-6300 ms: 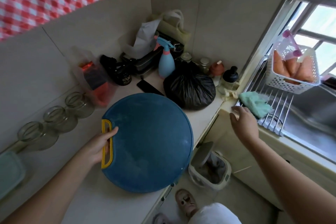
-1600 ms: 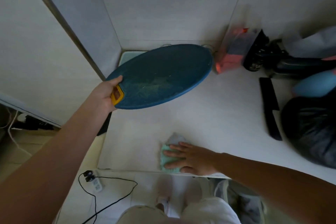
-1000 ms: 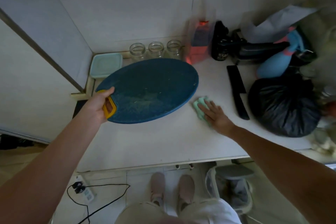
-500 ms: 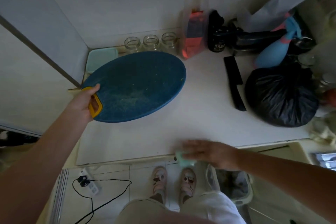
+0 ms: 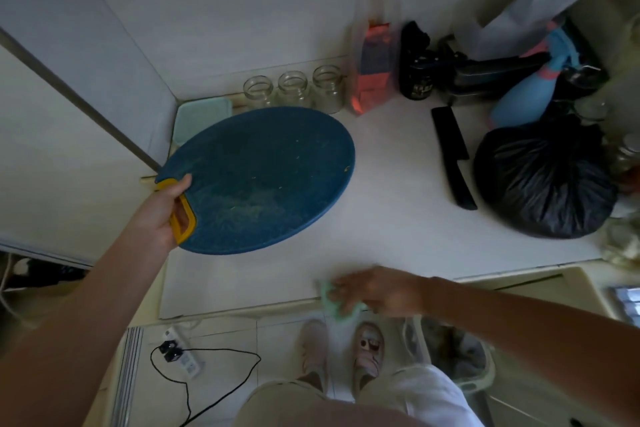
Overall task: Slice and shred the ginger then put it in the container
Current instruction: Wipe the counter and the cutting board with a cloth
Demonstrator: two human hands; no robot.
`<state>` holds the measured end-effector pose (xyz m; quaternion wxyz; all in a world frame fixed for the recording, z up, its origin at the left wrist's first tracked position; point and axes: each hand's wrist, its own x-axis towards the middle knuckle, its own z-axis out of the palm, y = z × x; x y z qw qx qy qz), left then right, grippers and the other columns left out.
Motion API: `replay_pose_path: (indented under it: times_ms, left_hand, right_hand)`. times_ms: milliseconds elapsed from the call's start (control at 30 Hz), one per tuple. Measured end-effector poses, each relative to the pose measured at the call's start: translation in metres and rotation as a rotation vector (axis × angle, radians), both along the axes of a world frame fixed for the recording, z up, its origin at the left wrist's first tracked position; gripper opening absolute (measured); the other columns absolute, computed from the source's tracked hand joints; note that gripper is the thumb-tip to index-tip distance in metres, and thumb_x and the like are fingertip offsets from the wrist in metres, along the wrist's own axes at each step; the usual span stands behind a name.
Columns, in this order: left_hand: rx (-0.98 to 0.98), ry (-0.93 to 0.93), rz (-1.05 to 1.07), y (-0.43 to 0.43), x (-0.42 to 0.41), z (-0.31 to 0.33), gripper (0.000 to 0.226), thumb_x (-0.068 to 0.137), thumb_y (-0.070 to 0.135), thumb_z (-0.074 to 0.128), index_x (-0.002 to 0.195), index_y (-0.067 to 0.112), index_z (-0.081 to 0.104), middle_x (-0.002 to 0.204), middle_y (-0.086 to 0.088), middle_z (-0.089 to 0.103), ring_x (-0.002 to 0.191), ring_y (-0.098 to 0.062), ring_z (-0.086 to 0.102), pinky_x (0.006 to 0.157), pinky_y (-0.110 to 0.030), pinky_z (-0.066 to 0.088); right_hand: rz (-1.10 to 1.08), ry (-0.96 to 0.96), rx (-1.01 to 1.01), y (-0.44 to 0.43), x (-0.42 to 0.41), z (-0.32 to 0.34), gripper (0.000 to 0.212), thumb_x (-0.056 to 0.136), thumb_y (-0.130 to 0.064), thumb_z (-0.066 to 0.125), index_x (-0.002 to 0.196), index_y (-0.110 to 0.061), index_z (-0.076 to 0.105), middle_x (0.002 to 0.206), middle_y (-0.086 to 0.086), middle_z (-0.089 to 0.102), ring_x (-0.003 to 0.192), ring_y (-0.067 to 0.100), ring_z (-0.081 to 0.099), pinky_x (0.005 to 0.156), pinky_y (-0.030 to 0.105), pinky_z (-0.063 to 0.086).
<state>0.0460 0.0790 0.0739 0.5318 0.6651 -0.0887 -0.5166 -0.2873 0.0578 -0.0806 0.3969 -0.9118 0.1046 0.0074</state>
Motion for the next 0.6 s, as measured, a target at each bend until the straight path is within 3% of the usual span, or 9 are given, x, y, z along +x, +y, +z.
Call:
replay_pose_path:
  times_ms: [67, 133, 267, 333, 433, 533, 600]
  left_hand:
    - [-0.008, -0.006, -0.025, -0.001, -0.001, -0.004, 0.012, 0.097, 0.025, 0.051, 0.100, 0.020, 0.062, 0.072, 0.005, 0.073, 0.080, -0.014, 0.064, 0.073, -0.032, 0.050]
    - [-0.022, -0.009, -0.055, -0.006, -0.008, -0.007, 0.014, 0.098, 0.024, 0.049, 0.100, 0.021, 0.063, 0.074, 0.006, 0.074, 0.080, -0.013, 0.065, 0.076, -0.034, 0.048]
    - [-0.082, 0.024, -0.147, -0.030, -0.032, -0.016, 0.043, 0.099, 0.024, 0.046, 0.070, 0.025, 0.078, 0.079, 0.007, 0.074, 0.072, -0.010, 0.070, 0.080, -0.035, 0.046]
    - [-0.089, 0.055, -0.189, -0.046, -0.048, -0.018, 0.042, 0.098, 0.024, 0.046, 0.072, 0.025, 0.079, 0.081, 0.007, 0.074, 0.076, -0.011, 0.071, 0.084, -0.036, 0.045]
    - [-0.070, 0.076, -0.283, -0.069, -0.075, -0.016, 0.028, 0.098, 0.025, 0.047, 0.090, 0.022, 0.073, 0.078, 0.008, 0.074, 0.092, -0.018, 0.064, 0.084, -0.036, 0.044]
    - [-0.081, 0.105, -0.388, -0.086, -0.101, -0.015, 0.041, 0.098, 0.025, 0.047, 0.070, 0.024, 0.078, 0.073, 0.006, 0.073, 0.078, -0.014, 0.069, 0.079, -0.035, 0.046]
    - [-0.062, 0.119, -0.452, -0.096, -0.117, -0.014, 0.048, 0.098, 0.027, 0.047, 0.060, 0.026, 0.077, 0.073, 0.005, 0.073, 0.077, -0.014, 0.067, 0.085, -0.037, 0.045]
  right_hand:
    - [-0.103, 0.121, 0.040, -0.001, -0.021, 0.022, 0.030, 0.081, 0.003, 0.051, 0.096, -0.010, 0.074, 0.106, 0.000, 0.071, 0.103, 0.010, 0.062, 0.097, 0.024, 0.045]
    - [-0.424, 0.083, 0.139, -0.003, -0.029, 0.041, 0.029, 0.079, 0.000, 0.045, 0.086, -0.008, 0.071, 0.080, -0.011, 0.067, 0.076, -0.001, 0.059, 0.078, 0.014, 0.044]
    - [-1.216, -0.204, 0.551, -0.007, -0.028, 0.064, 0.031, 0.087, 0.009, 0.036, 0.069, -0.004, 0.058, 0.055, 0.000, 0.062, 0.051, 0.013, 0.061, 0.055, 0.026, 0.048]
    - [-1.409, -0.212, 0.504, -0.007, -0.031, 0.071, 0.033, 0.097, -0.008, 0.043, 0.068, 0.000, 0.056, 0.056, 0.004, 0.060, 0.049, 0.011, 0.058, 0.052, 0.025, 0.046]
    - [-1.568, -0.131, 0.387, -0.004, -0.046, 0.073, 0.055, 0.099, -0.039, 0.048, 0.066, 0.003, 0.056, 0.061, 0.015, 0.059, 0.055, 0.014, 0.052, 0.058, 0.030, 0.043]
    - [-1.815, -0.190, 0.312, -0.002, -0.077, 0.078, 0.056, 0.099, -0.042, 0.048, 0.072, 0.007, 0.058, 0.066, 0.020, 0.059, 0.062, 0.018, 0.051, 0.061, 0.036, 0.042]
    - [-2.030, -0.333, 0.288, 0.002, -0.107, 0.079, 0.050, 0.099, -0.043, 0.046, 0.084, 0.002, 0.063, 0.074, 0.018, 0.064, 0.069, 0.021, 0.057, 0.066, 0.034, 0.045]
